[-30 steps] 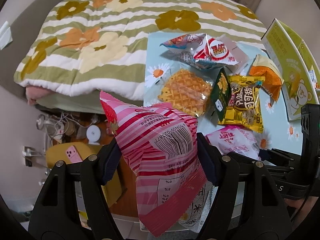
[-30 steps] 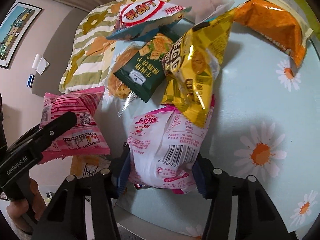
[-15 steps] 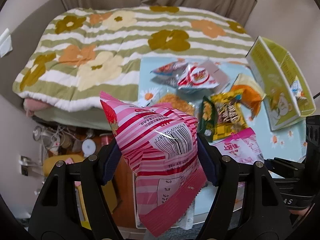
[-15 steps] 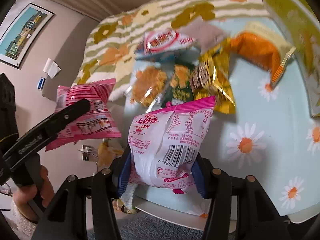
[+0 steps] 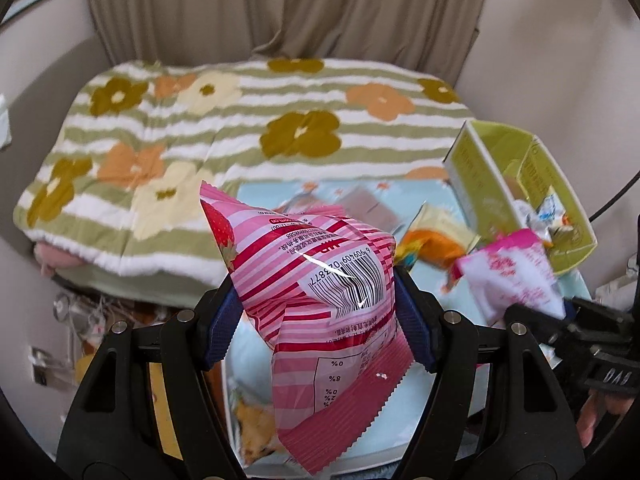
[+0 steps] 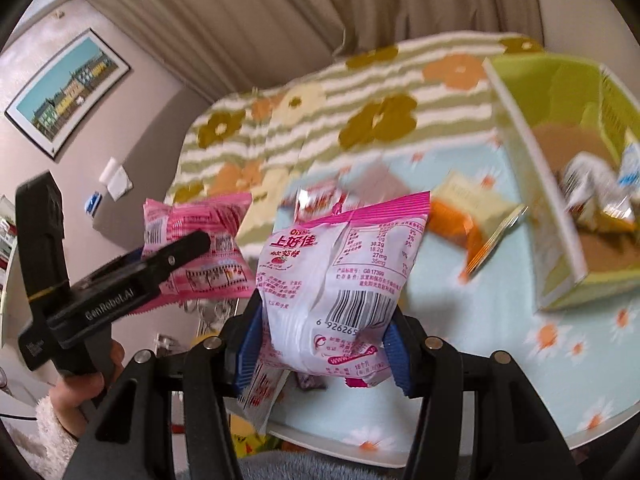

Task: Organize snacks
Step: 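Carry both bags into the cardboard box and open both grippers to release them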

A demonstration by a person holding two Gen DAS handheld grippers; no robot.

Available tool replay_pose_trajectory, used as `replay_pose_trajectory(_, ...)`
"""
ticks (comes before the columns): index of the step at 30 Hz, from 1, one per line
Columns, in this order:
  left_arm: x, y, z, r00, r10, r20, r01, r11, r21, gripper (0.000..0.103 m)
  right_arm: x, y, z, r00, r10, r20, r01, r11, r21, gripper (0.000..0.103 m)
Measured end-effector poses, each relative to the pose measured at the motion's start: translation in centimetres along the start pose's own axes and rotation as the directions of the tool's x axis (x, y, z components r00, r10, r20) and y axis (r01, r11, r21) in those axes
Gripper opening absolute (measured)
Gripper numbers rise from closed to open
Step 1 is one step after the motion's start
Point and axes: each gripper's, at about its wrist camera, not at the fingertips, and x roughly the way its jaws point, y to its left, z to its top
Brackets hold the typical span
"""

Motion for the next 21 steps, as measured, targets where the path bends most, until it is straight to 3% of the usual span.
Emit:
replay_pose_trajectory(5,0.2,-4.7,2.9,0.999,-0.006,0.048,0.006,1.000,0.003,0.068,-3.8,-4.0,3.3,0.998,-0.020,0.067,0.022,0.999,-0.025,0.050)
replay_pose_trajectory(13,2.9,-16.4,8.0,0.994,-0.078,0.077,0.080,0.997,-0.019,0.068,-9.3,-13.2,9.1,0.989,-0.077,0.127,0.085,0.995,-0.057,0.050)
replay_pose_trajectory(21,8.8,-26.7,10.6,0.988,-0.152,-0.010,0.152,0.988,-0.007,0.068,-10.9,-21.4,13.2,0.987,-0.119,0.111,0.123,0.992,-0.033,0.050)
